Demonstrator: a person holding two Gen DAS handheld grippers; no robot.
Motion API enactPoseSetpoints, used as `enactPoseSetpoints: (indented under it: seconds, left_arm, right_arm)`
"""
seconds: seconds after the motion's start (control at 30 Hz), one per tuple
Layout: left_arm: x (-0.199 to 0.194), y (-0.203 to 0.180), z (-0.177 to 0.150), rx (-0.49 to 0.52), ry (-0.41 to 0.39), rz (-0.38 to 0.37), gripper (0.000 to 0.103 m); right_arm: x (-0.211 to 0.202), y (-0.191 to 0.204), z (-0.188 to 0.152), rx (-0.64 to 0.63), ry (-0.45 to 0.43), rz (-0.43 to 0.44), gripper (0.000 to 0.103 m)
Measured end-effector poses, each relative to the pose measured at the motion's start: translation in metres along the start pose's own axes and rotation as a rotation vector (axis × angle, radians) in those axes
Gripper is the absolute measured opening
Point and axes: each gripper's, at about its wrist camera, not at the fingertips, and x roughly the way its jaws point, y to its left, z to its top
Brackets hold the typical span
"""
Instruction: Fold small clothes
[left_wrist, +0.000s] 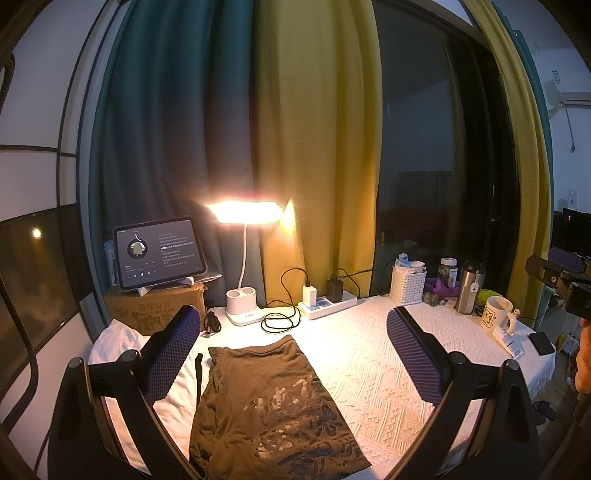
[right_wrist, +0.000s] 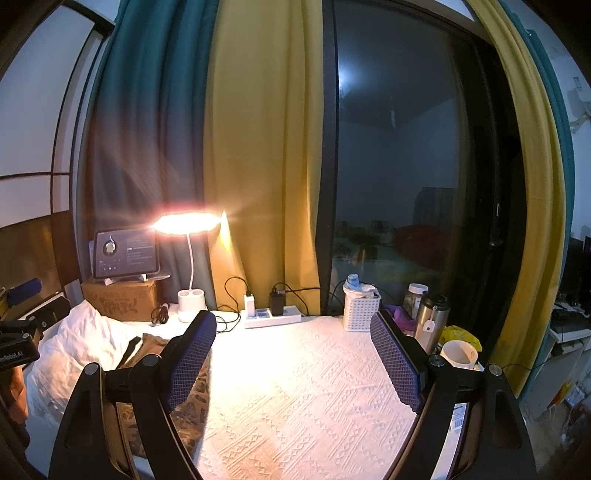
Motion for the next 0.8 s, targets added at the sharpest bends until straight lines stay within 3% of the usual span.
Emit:
enactPoseSetpoints:
  seconds: [0.8]
  left_arm:
    - [0.0003, -0.0001, 0.0004, 0.0, 0.001, 0.001, 0.1]
  right_arm:
    - [0.0009, -0.0038, 0.0, -0.001, 0.0, 0.005, 0.087]
